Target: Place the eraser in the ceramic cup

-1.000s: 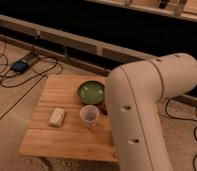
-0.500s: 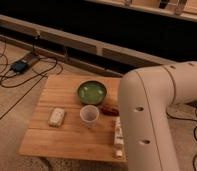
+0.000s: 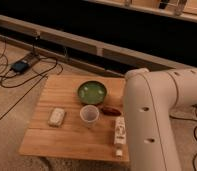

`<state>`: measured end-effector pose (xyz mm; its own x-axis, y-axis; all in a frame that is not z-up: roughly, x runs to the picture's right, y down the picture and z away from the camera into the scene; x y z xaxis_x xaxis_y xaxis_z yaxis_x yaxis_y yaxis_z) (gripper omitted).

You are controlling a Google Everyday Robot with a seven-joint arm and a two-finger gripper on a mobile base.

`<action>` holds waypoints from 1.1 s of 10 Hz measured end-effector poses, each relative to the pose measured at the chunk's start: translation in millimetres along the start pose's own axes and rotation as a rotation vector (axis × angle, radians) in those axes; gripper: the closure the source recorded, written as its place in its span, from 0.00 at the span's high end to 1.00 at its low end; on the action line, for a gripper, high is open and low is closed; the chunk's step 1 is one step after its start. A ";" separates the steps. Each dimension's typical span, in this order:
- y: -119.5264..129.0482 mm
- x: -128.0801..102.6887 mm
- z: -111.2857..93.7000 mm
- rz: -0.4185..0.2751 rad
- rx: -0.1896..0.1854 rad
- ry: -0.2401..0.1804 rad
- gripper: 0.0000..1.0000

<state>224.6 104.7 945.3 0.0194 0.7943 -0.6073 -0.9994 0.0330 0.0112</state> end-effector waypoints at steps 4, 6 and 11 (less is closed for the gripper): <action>3.7 0.9 -4.2 -0.004 -0.002 0.003 0.00; 14.4 -0.4 -21.5 -0.019 -0.016 -0.019 0.00; 52.9 -0.6 -131.8 -0.020 -0.007 -0.082 0.00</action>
<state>167.9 26.0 841.5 0.0412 0.8404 -0.5403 -0.9990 0.0452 -0.0058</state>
